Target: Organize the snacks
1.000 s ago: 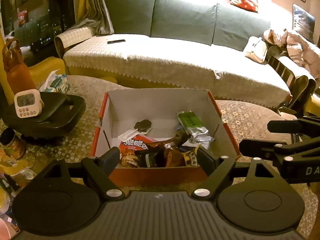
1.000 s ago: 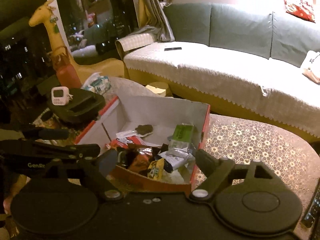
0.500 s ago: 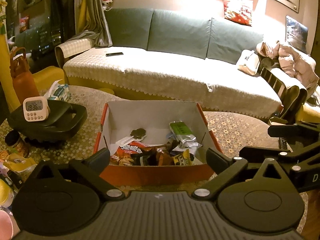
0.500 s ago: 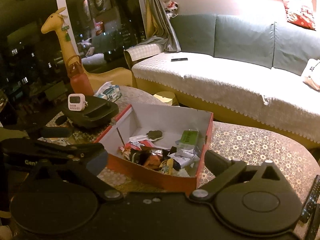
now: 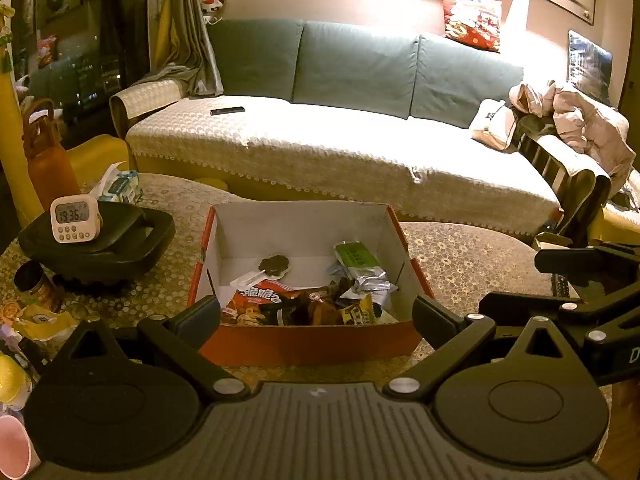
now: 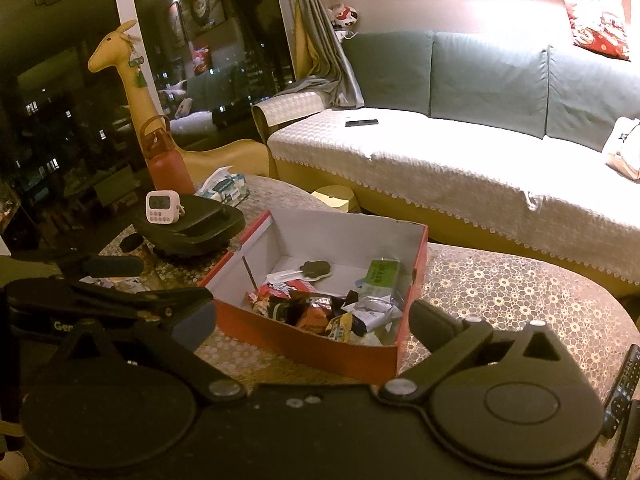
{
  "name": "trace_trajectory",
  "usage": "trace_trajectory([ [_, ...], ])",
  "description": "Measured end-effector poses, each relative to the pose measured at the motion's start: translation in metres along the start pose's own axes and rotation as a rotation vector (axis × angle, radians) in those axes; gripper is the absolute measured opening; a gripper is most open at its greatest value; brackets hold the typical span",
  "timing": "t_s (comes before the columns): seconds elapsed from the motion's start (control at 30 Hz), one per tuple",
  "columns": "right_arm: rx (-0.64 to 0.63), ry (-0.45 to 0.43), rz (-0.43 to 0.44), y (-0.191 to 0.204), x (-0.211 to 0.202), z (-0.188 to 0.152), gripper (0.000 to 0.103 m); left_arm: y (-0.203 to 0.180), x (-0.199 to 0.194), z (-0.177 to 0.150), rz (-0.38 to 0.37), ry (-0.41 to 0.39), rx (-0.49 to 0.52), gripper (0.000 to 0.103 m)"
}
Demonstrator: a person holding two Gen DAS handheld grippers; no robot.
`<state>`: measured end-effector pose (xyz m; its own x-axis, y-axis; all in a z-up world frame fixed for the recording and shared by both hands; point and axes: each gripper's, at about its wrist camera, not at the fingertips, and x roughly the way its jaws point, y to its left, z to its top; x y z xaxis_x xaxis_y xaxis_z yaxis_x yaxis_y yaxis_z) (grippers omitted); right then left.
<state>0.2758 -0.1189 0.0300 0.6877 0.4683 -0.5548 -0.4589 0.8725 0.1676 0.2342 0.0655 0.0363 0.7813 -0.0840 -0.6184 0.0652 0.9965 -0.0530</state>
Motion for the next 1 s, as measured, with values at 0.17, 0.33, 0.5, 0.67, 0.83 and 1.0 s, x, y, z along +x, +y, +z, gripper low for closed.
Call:
trace_trajectory([
  [0.17,0.001,-0.001,0.001,-0.0007,-0.0013,-0.0002,0.103,-0.0012,-0.0011,-0.0004,0.006,0.0,0.002,0.103],
  [0.33,0.007,0.0,0.003,-0.0008,-0.0025,-0.0008,0.103,-0.0028,-0.0039,-0.0011,0.002,-0.002,0.005,0.103],
  [0.5,0.017,-0.001,0.005,-0.001,-0.0032,-0.0019,0.103,-0.0041,-0.0065,-0.0018,0.008,-0.008,0.011,0.103],
  [0.67,0.019,-0.002,0.004,-0.0007,-0.0034,-0.0023,0.103,-0.0021,-0.0068,-0.0013,0.017,-0.009,-0.002,0.103],
  [0.83,0.029,-0.004,0.006,-0.0013,-0.004,-0.0031,0.103,-0.0009,-0.0073,-0.0016,0.014,-0.012,-0.011,0.103],
  [1.0,0.039,-0.002,0.006,-0.0026,-0.0043,-0.0041,0.103,-0.0014,-0.0066,-0.002,0.012,-0.012,-0.011,0.103],
])
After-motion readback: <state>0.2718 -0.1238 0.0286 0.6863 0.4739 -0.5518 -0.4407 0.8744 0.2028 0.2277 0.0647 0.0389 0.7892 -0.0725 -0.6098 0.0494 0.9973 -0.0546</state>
